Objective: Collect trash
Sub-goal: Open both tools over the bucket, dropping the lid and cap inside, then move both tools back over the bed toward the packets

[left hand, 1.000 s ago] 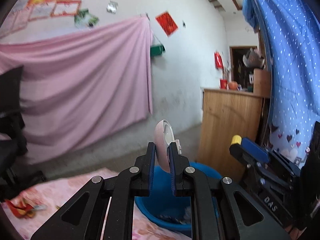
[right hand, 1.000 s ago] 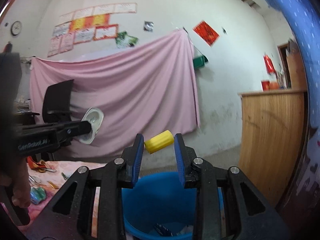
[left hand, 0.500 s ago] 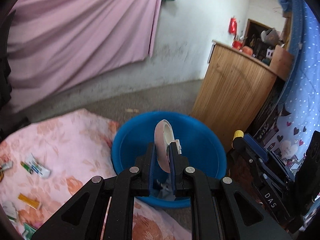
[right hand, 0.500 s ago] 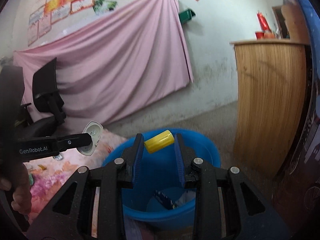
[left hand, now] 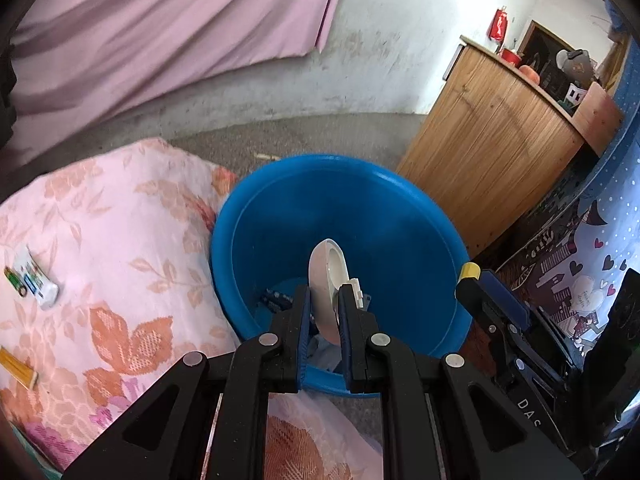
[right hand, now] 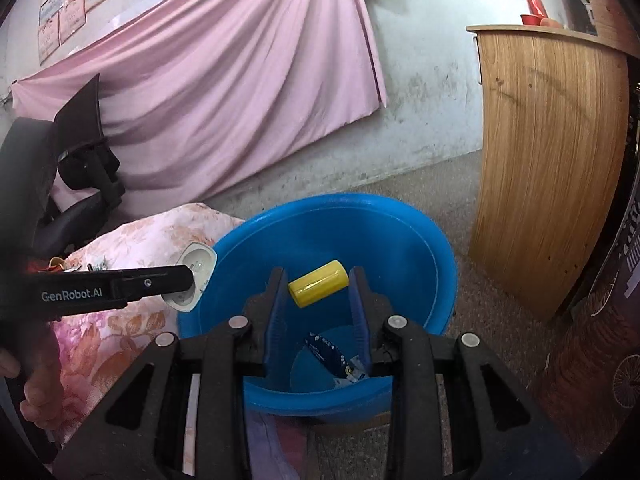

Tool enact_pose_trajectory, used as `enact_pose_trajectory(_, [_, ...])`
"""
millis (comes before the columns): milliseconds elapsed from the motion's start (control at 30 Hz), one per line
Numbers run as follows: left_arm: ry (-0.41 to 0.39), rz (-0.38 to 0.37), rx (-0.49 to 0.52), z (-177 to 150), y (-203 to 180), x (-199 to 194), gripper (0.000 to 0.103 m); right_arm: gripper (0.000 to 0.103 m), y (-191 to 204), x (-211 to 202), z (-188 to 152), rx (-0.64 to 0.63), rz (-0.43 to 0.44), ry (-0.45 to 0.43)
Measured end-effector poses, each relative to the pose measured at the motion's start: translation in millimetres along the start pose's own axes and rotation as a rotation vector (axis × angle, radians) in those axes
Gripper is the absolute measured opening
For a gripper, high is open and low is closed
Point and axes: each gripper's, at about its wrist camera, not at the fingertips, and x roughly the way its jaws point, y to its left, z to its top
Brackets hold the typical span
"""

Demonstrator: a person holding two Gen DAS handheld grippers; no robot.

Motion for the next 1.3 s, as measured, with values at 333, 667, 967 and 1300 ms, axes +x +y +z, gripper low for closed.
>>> enact_pose_trajectory(333, [-0.003,-0.003,-0.048,-2.8,9.5,-8.4,0.026,0.065,-5.7,1.5,0.9,0.020,-0.021,0.018])
enact_pose_trajectory(667, [-0.092,0.004,-0.098,-14.3,26.5,-49.9,0.041,0.093,-1.6,-18.1,3.5,0.047,-0.025,-0.033])
enact_pose_trajectory(967, [-0.281,0.052,-0.077,-41.3,39.6,-115.8,0.089,0.103,12.7,-50.2,9.9,0.057,-0.037,-0.138])
enact_pose_trajectory(1300, [-0.587,0.185,-0.076,-90.6,63.2,-201.0,0.101,0.103,63.3,-99.4,14.5,-0.025,0.029,-0.318])
